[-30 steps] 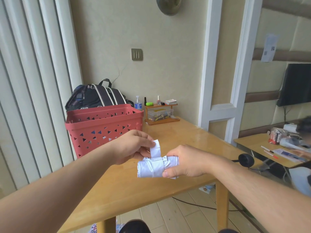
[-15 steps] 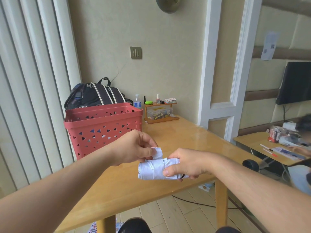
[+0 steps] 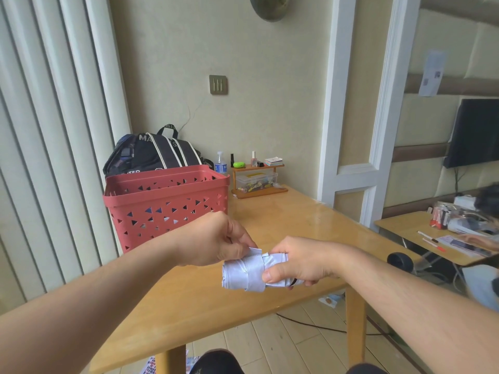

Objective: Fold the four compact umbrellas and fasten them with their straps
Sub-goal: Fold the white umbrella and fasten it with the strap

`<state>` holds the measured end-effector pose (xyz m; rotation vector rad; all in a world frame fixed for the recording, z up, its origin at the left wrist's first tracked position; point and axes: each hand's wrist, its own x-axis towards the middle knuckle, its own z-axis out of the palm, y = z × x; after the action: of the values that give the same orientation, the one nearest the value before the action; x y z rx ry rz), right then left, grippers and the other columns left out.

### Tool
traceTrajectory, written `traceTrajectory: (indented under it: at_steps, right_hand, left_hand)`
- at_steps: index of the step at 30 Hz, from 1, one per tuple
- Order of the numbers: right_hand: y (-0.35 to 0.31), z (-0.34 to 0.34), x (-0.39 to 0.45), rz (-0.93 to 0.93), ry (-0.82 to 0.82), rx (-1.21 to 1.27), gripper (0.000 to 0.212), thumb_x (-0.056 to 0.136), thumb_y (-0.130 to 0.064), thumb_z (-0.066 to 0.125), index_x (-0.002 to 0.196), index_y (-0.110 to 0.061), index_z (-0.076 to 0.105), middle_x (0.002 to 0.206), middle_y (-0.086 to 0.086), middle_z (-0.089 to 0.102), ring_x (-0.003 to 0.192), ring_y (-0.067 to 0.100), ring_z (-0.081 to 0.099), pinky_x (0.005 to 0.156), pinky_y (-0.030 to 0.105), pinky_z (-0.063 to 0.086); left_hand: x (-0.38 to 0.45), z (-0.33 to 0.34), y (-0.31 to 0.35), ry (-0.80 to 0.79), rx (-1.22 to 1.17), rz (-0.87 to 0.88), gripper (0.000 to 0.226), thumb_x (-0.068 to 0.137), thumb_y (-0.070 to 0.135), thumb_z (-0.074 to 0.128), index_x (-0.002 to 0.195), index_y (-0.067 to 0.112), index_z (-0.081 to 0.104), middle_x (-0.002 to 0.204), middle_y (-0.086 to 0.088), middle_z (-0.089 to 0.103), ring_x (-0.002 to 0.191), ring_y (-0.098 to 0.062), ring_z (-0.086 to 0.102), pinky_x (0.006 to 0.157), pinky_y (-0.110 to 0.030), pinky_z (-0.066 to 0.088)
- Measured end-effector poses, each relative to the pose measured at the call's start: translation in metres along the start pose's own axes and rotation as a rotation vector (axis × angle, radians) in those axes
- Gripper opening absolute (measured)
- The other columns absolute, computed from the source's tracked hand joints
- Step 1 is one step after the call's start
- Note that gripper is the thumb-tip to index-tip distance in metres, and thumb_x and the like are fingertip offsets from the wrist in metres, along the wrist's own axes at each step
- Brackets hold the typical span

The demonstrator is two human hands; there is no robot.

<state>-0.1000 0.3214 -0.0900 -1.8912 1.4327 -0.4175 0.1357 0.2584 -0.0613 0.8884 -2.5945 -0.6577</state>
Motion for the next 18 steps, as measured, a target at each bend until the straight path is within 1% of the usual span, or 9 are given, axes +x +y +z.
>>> traceTrajectory:
  at_steps: [4, 6, 9, 11, 12, 13, 15, 17, 18]
  right_hand:
    - [0.001, -0.001, 0.0, 0.021, -0.015, 0.063, 0.023, 0.081, -0.046, 0.073, 0.084, -0.024, 0.069, 0.069, 0.0, 0.065, 0.058, 0.013, 0.056, 0.048, 0.025, 0.035]
    - [0.001, -0.002, -0.001, 0.027, -0.011, 0.08, 0.021, 0.083, -0.043, 0.073, 0.083, -0.023, 0.068, 0.068, 0.001, 0.064, 0.051, 0.011, 0.05, 0.047, 0.024, 0.033]
    - [0.001, -0.005, -0.001, 0.03, 0.007, 0.079, 0.019, 0.092, -0.036, 0.073, 0.084, -0.019, 0.066, 0.066, -0.002, 0.062, 0.049, 0.007, 0.053, 0.047, 0.023, 0.032]
    - [0.002, -0.007, 0.003, 0.03, 0.051, 0.083, 0.022, 0.09, -0.039, 0.074, 0.085, -0.019, 0.066, 0.067, -0.001, 0.062, 0.053, 0.012, 0.053, 0.047, 0.023, 0.033]
    - [0.003, -0.008, 0.005, 0.021, 0.092, 0.096, 0.023, 0.088, -0.042, 0.075, 0.084, -0.021, 0.066, 0.067, 0.0, 0.06, 0.053, 0.014, 0.05, 0.046, 0.023, 0.033]
    - [0.004, -0.009, 0.007, 0.004, 0.143, 0.119, 0.023, 0.087, -0.044, 0.074, 0.083, -0.022, 0.066, 0.067, 0.0, 0.059, 0.052, 0.016, 0.047, 0.046, 0.023, 0.033]
    - [0.004, -0.008, 0.012, -0.041, 0.265, 0.205, 0.022, 0.089, -0.042, 0.074, 0.082, -0.023, 0.066, 0.064, -0.002, 0.057, 0.051, 0.017, 0.044, 0.047, 0.023, 0.032]
    - [0.004, -0.003, 0.016, -0.065, 0.382, 0.286, 0.02, 0.092, -0.038, 0.073, 0.08, -0.024, 0.065, 0.061, -0.005, 0.057, 0.054, 0.018, 0.044, 0.048, 0.024, 0.031]
    - [0.003, 0.002, 0.018, -0.072, 0.414, 0.322, 0.021, 0.091, -0.039, 0.073, 0.078, -0.026, 0.065, 0.061, -0.005, 0.058, 0.054, 0.019, 0.044, 0.049, 0.024, 0.031]
  left_hand:
    - [-0.002, 0.001, 0.001, 0.011, -0.018, 0.026, 0.021, 0.095, 0.016, 0.072, 0.103, 0.031, 0.083, 0.094, 0.016, 0.079, 0.089, -0.002, 0.074, 0.081, -0.021, 0.056]
    - [-0.004, 0.001, 0.0, 0.026, -0.001, 0.037, 0.02, 0.094, 0.019, 0.072, 0.105, 0.032, 0.083, 0.098, 0.018, 0.078, 0.093, 0.0, 0.073, 0.085, -0.022, 0.056]
    - [-0.004, 0.0, -0.003, 0.04, 0.106, 0.11, 0.023, 0.089, 0.037, 0.069, 0.109, 0.037, 0.081, 0.106, 0.022, 0.076, 0.102, 0.002, 0.069, 0.092, -0.026, 0.056]
    - [-0.001, -0.001, -0.006, 0.064, 0.203, 0.159, 0.025, 0.091, 0.049, 0.067, 0.111, 0.04, 0.078, 0.111, 0.027, 0.073, 0.107, 0.005, 0.066, 0.096, -0.027, 0.053]
    - [0.0, -0.001, -0.008, 0.091, 0.141, 0.142, 0.025, 0.094, 0.053, 0.068, 0.113, 0.041, 0.078, 0.115, 0.028, 0.072, 0.11, 0.006, 0.065, 0.098, -0.028, 0.052]
    - [0.001, -0.001, -0.01, 0.145, -0.014, 0.099, 0.026, 0.096, 0.055, 0.068, 0.117, 0.042, 0.076, 0.118, 0.028, 0.072, 0.113, 0.006, 0.064, 0.1, -0.028, 0.051]
    - [0.003, 0.004, -0.021, 0.291, -0.446, 0.019, 0.038, 0.094, 0.058, 0.064, 0.129, 0.041, 0.069, 0.128, 0.021, 0.07, 0.122, 0.002, 0.063, 0.107, -0.032, 0.048]
    - [0.007, 0.016, -0.032, 0.369, -0.809, -0.055, 0.064, 0.089, 0.071, 0.065, 0.143, 0.038, 0.057, 0.139, 0.01, 0.067, 0.131, -0.012, 0.061, 0.116, -0.042, 0.042]
    - [0.01, 0.024, -0.036, 0.34, -0.918, -0.072, 0.08, 0.081, 0.079, 0.066, 0.147, 0.036, 0.053, 0.142, 0.007, 0.065, 0.134, -0.016, 0.059, 0.119, -0.046, 0.038]
